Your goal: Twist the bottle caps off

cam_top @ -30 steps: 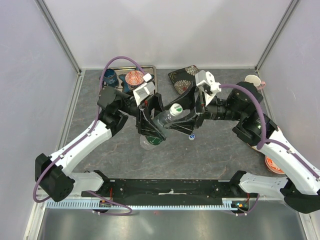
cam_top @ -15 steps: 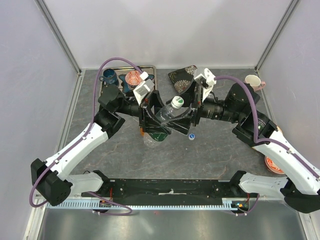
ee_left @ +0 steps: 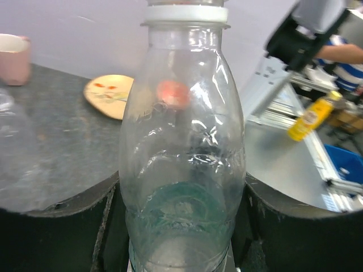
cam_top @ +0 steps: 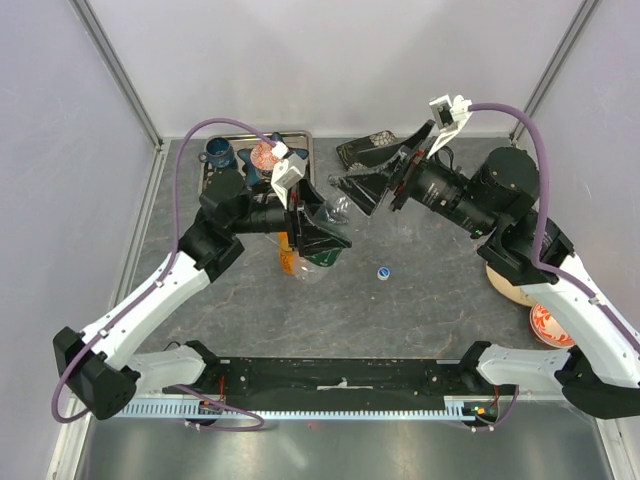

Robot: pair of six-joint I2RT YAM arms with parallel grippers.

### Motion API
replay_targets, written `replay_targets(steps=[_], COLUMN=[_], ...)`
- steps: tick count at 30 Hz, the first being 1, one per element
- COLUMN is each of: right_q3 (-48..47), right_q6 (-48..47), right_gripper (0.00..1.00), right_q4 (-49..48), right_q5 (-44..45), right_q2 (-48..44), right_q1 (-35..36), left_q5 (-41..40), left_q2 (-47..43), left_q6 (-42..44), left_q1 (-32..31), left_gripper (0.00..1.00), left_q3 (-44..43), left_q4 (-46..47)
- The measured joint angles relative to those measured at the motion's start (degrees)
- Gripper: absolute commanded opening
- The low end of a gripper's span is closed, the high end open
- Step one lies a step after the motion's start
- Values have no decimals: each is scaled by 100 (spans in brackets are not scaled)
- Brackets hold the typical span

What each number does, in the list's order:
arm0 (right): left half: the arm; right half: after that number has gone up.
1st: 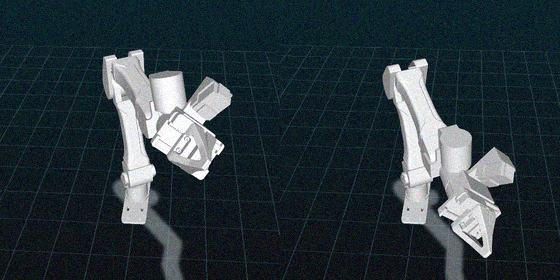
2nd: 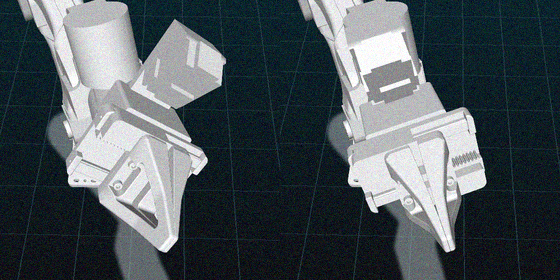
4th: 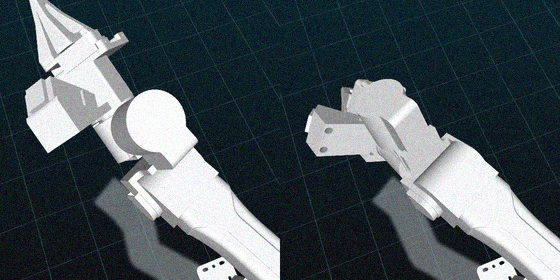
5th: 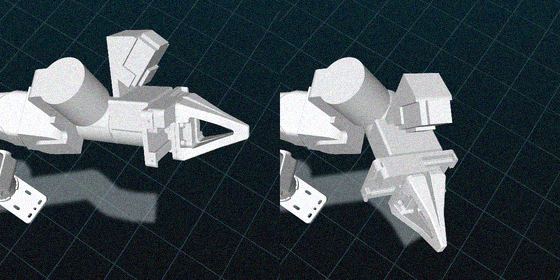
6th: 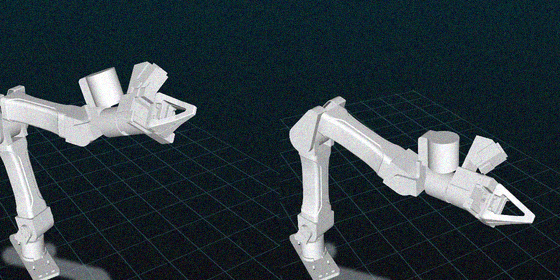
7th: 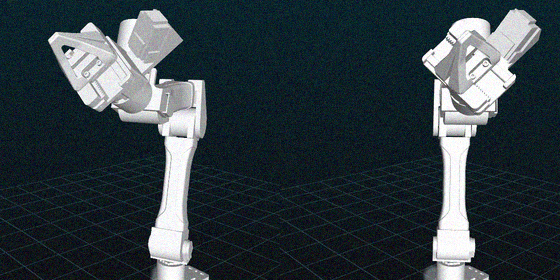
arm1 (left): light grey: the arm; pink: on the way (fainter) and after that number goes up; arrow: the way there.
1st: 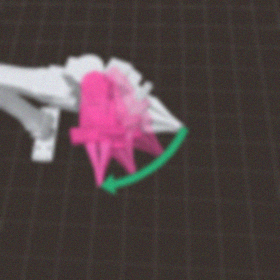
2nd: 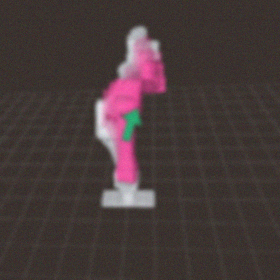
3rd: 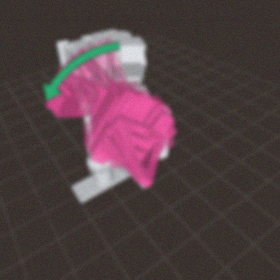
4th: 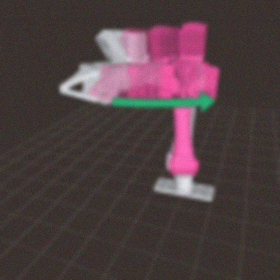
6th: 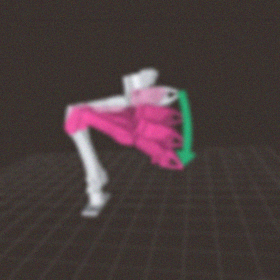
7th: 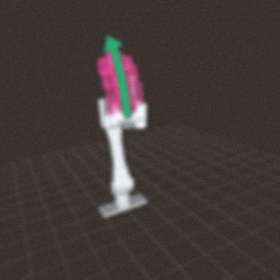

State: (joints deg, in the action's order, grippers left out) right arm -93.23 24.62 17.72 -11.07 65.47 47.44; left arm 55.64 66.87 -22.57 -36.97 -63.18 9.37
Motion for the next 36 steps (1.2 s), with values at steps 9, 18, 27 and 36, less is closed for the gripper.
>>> replay_targets(steps=[9, 18, 27, 36], right_q3=[0, -46, -144, -144], right_q6=[365, 605, 774, 804], right_gripper=[98, 98, 93, 82], right_q4=[326, 417, 437, 490], right_q5=[1589, 2002, 2033, 2039], right_q2=[-4, 151, 549, 717], right_q1=[-2, -2, -2, 0], left_q5=[-2382, -4483, -5779, -6116], left_q2=[-579, -767, -756, -750], left_q6=[1099, 1910, 2396, 2527], left_q1=[-426, -1014, -1353, -1397], left_gripper=[43, 42, 42, 42], left_q3=[17, 236, 256, 256], left_q4=[-601, -772, -890, -931])
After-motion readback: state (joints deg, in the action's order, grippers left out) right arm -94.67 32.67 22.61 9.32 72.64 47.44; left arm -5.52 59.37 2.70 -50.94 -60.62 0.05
